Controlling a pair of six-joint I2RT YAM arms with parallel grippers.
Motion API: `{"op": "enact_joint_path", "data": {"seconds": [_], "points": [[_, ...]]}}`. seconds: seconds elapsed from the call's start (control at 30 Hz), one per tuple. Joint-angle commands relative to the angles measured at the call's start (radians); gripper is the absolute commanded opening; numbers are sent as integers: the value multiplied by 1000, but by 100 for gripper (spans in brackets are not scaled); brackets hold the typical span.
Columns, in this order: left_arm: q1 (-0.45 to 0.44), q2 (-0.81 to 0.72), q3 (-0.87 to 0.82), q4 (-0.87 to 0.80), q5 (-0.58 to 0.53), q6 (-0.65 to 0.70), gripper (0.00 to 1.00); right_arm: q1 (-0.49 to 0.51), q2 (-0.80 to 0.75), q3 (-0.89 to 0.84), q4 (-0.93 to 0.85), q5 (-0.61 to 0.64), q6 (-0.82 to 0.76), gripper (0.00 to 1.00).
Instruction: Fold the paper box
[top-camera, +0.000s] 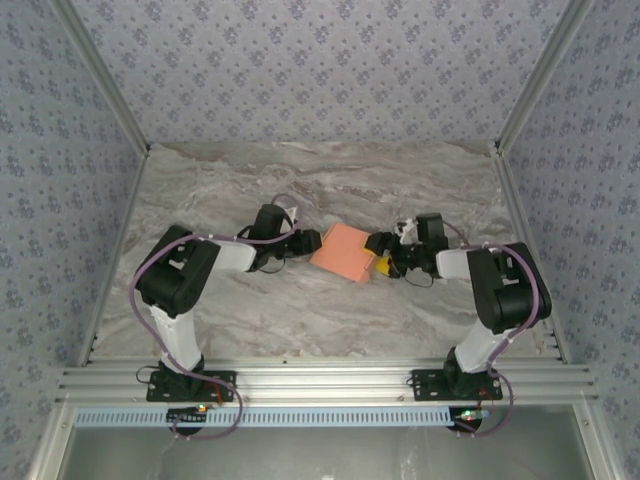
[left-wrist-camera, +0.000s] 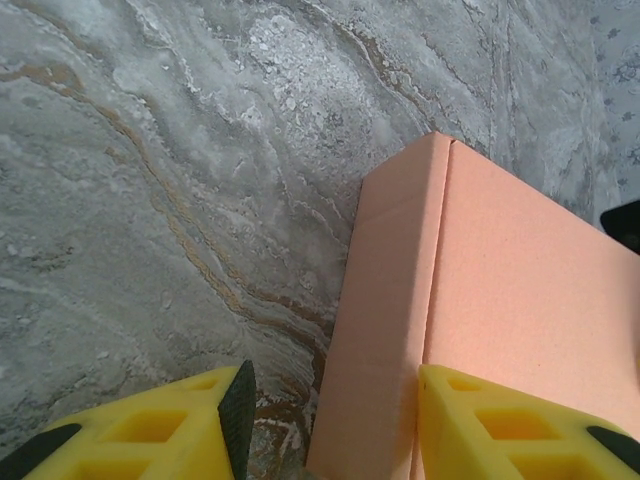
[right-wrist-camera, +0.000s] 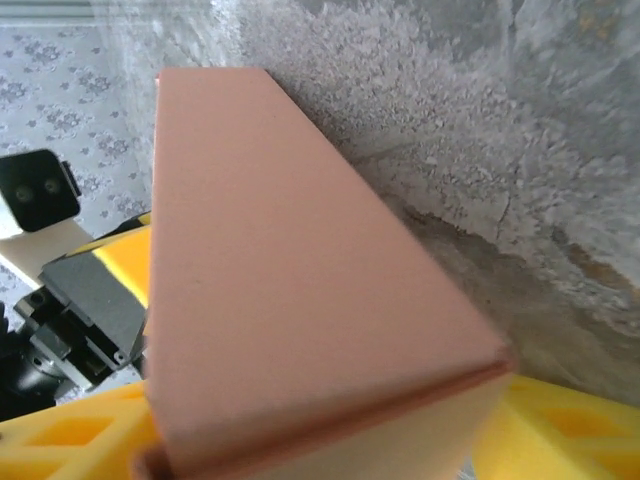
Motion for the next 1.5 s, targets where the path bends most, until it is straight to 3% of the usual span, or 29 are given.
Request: {"op": "enact_joint_path", "data": {"seconds": [0.0,0.17,0.37,0.43,0.5,0.57,0.67,0.7,0.83,0.87,0.93,1.07,1.17,1.33,1.47], "points": [[4,28,-21,-68,-13,-3,46,31,40,28,-21,26,43,64],[6,-20,-41,-49,-7,13,50,31,18,22,-2,42,93,48],[26,-187,-119,55,-56,130,67,12,-52,-6,10,12,178,41],[27,-245,-169,167,-81,204,73,3,-86,-14,-10,5,212,40],[27,-290,-275,459,-65,250,83,-11,-118,-12,-47,-17,255,38],[18,-325,-342,644,-23,350,93,-24,-154,-6,-96,-50,283,37],[-34,-352,-313,536,68,642,99,-38,-201,11,-206,-99,304,35],[-65,-351,-306,514,127,749,99,-42,-214,11,-217,-117,323,34],[-131,-309,-342,649,127,971,99,-71,-243,32,-314,-183,341,33],[-151,-319,-334,586,119,1073,99,-78,-247,42,-361,-195,323,33],[-222,-342,-285,404,-23,1260,99,-94,-252,62,-449,-215,282,33],[-256,-330,-258,383,-86,1380,99,-107,-261,65,-498,-233,267,32],[-302,-315,-209,255,-149,1506,96,-113,-265,60,-472,-232,306,32],[-363,-227,-177,281,-287,1593,90,-101,-277,60,-423,-213,386,30],[-372,-200,-158,285,-301,1595,82,-86,-285,72,-430,-209,401,30]]}}
